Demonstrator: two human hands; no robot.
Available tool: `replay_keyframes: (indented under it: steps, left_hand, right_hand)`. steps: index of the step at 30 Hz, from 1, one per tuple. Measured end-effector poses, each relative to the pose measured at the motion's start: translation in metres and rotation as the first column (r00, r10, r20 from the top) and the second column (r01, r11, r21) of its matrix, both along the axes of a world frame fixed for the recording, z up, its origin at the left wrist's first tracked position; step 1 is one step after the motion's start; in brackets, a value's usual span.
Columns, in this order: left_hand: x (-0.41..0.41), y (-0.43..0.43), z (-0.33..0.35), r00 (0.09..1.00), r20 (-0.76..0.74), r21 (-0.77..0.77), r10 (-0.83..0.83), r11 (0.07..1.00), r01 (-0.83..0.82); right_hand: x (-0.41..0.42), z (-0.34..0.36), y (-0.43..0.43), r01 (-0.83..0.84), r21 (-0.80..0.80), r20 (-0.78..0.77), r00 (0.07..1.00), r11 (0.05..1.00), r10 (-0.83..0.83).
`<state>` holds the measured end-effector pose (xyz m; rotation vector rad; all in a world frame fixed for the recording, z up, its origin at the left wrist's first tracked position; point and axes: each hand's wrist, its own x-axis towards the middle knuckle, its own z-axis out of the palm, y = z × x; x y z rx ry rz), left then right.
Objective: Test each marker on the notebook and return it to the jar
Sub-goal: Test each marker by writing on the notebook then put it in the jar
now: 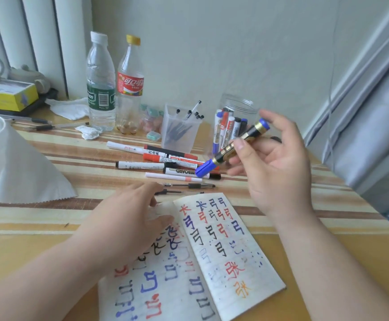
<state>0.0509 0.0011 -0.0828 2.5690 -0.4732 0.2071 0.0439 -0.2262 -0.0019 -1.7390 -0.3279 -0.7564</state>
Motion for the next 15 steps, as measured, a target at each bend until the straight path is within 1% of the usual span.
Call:
replay_keyframes:
  steps: [2,5,10,13,15]
  left_hand:
    - [0.0,-0.001,-0.001,1.0,-0.004,0.011,0.007,1.0,-0.007]
    - [-0.002,-0.002,-0.001,0.999,-0.036,0.011,-0.003,1.0,0.003]
    - [-0.004,-0.004,-0.003,0.992,-0.072,0.014,-0.101,0.995,0.102]
    - [-0.006,-0.007,-0.003,0.983,-0.067,0.025,-0.172,0.985,0.174]
    - [-0.005,-0.007,-0.004,0.981,-0.052,0.014,-0.187,0.982,0.188]
  right_hand:
    - [0.012,0.02,-0.007,0.101,-0.036,0.068,0.993,0.994,-0.099]
    - [0.035,0.044,-0.017,0.219,-0.012,0.138,0.967,0.976,-0.215]
    - [0.081,0.065,-0.026,0.346,0.013,0.283,0.898,0.938,-0.336]
    - [0.112,0.069,-0.032,0.436,-0.012,0.275,0.867,0.9,-0.416]
    - [0.13,0.067,-0.036,0.473,-0.074,0.199,0.87,0.878,-0.452]
